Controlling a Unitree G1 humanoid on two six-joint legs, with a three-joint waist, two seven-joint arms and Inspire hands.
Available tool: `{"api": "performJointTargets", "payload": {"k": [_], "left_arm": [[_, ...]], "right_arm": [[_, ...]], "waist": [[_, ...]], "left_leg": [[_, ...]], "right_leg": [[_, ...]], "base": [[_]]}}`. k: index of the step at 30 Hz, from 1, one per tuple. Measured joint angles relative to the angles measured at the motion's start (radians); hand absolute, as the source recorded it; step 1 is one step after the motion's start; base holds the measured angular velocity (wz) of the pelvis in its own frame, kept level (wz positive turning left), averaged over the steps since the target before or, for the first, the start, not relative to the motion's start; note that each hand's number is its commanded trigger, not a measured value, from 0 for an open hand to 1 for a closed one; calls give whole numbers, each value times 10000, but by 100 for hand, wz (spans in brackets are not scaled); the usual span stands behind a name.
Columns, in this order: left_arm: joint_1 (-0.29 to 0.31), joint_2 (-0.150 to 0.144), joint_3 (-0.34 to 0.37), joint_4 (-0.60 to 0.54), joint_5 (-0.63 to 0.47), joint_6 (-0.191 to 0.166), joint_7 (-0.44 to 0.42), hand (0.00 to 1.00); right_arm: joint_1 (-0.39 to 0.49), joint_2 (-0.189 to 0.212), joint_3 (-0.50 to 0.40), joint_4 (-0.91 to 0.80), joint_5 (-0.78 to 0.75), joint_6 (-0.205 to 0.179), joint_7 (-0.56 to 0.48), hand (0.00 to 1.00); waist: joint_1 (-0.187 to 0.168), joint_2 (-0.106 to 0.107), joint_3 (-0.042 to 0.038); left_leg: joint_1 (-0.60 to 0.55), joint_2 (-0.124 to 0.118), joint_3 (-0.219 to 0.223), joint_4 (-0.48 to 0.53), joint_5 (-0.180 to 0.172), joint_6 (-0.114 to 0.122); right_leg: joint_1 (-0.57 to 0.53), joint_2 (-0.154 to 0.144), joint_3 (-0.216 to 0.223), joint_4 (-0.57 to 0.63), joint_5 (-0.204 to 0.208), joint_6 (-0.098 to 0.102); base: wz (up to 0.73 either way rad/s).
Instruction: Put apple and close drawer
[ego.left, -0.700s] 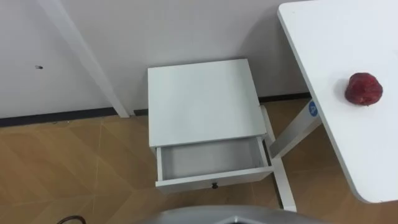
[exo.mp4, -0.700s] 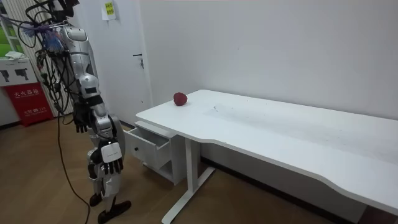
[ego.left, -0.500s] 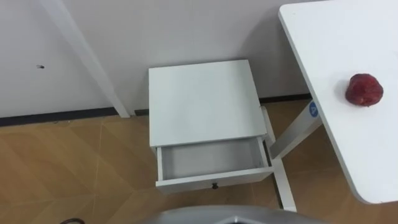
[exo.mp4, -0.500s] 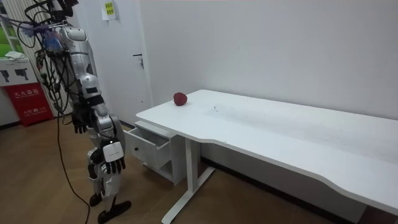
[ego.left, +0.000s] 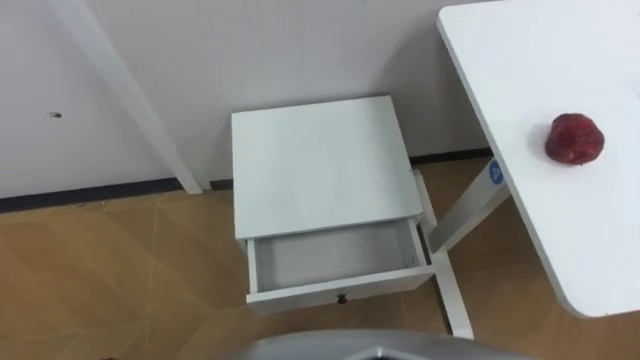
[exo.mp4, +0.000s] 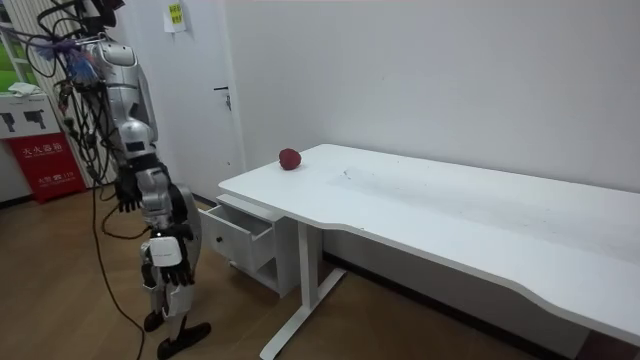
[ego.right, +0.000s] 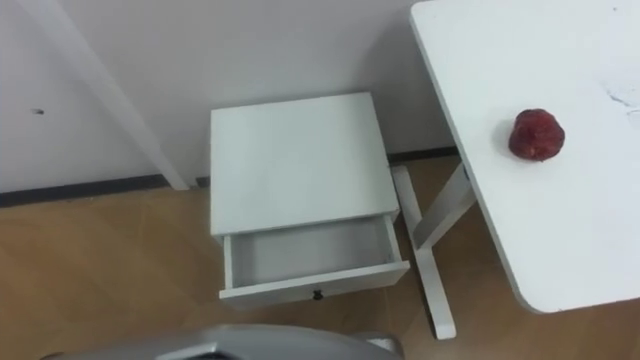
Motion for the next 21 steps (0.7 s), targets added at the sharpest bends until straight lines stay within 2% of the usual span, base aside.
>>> {"api": "performJointTargets", "payload": {"k": [3, 6, 10, 12, 14, 16, 21], "left_arm": [[76, 39, 530, 10, -7, -282, 30, 0], [217, 73, 695, -89, -217, -324, 181, 0], [551, 96, 938, -353, -326, -413, 199, 0], [707, 145, 1001, -418, -346, -520, 240, 0], [749, 163, 1005, -461, -405, -545, 253, 0], [818, 165, 1007, -606, -411, -552, 251, 0], [969, 168, 1105, -819, -368, -818, 249, 0]], "right_arm": [[-17, -63, -929, -247, 2011, -456, -352, 0], [-61, -109, -1538, -597, 3749, -710, -771, 0], [29, -124, -1904, -1764, 4282, -867, -1441, 0], [39, -158, -1921, -2343, 4357, -1242, -1756, 0], [4, -169, -1921, -2722, 4410, -1371, -2073, 0], [27, -178, -1961, -3231, 4512, -1376, -2408, 0], [22, -275, -2541, -4842, 4842, -1815, -3209, 0]], "waist": [[-135, -36, -22], [-174, -73, -47], [-190, -117, -68], [-242, -183, -83], [-232, -271, -108], [-240, -300, -88], [-247, -362, -83]], "left_leg": [[-4, -5, 3, 7, -8, -3], [5, -8, 33, 47, -11, -6], [7, 7, 235, 49, -11, -7], [-9, 13, 294, 54, -11, -8], [-1, 9, 297, 53, -11, -8], [5, 10, 335, 60, -11, -8], [-7, 9, 390, 108, -16, -15]], "right_leg": [[-22, 1, 26, 11, -4, 8], [-35, 5, 109, 34, -5, 5], [-165, 0, 254, 171, -22, -10], [-198, 3, 322, 165, -24, -11], [-198, 2, 337, 169, -24, -10], [-208, 4, 374, 169, -23, -10], [-211, -7, 397, 175, -19, -5]], "base": [[-1], [-6], [-14], [-10], [0], [-5], [-2]]}}
